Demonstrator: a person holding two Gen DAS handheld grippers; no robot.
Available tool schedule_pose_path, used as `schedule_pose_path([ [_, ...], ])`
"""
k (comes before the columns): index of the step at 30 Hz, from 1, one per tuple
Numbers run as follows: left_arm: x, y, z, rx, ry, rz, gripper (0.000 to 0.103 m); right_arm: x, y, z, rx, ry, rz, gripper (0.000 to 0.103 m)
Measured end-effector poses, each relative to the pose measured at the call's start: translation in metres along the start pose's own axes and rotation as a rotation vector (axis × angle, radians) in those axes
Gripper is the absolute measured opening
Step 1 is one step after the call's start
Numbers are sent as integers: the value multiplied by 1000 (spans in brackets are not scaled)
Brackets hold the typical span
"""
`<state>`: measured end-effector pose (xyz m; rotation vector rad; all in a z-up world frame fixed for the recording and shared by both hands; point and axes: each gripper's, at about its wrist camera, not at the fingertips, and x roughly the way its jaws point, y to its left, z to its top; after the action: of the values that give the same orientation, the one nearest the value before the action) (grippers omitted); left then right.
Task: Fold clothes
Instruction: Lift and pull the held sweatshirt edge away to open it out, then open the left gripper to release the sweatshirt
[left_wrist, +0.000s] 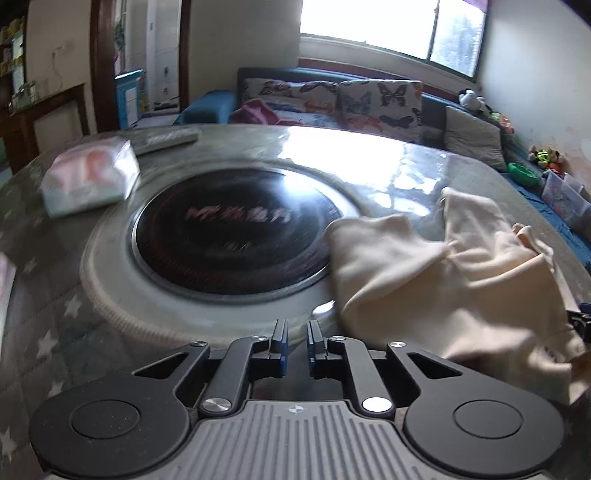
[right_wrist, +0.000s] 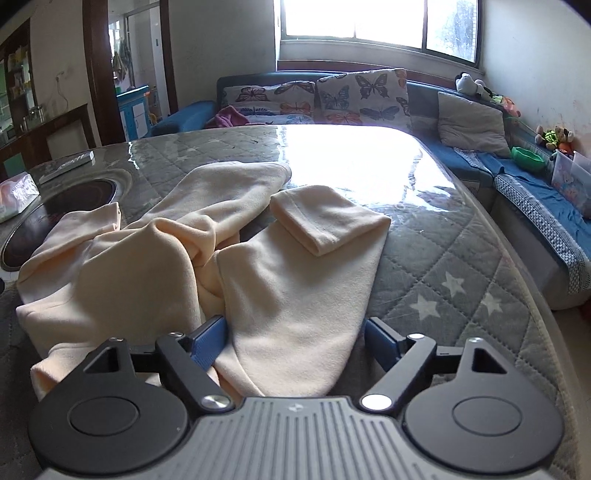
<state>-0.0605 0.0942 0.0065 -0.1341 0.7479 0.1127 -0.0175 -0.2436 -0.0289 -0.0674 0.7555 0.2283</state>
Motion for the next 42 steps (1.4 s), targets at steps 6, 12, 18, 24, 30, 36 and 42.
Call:
schedule_pose_path([
  [6,20,-34,19,128,-54,-4,51,3,-17,21,18,-28,-22,83],
  [12,48,-53,27,228,-53,3,45,25,-41,41,43,-20,-32,82],
  [18,50,-48,23,243,-60,18,6,47,-45,54,1,-22,-12,81],
  [24,42,-17,23,122,-36,59,3,70,-36,65,-49,-24,26,80],
  [30,30,-23,17,159,-49,19,26,78,-47,67,-15,-64,-76,70],
  [36,30,-52,13,271,-98,-9,68,70,-84,71,74,-88,-178,72],
  [42,34,-72,7,374,-137,4,94,56,-98,75,74,-134,-286,81],
])
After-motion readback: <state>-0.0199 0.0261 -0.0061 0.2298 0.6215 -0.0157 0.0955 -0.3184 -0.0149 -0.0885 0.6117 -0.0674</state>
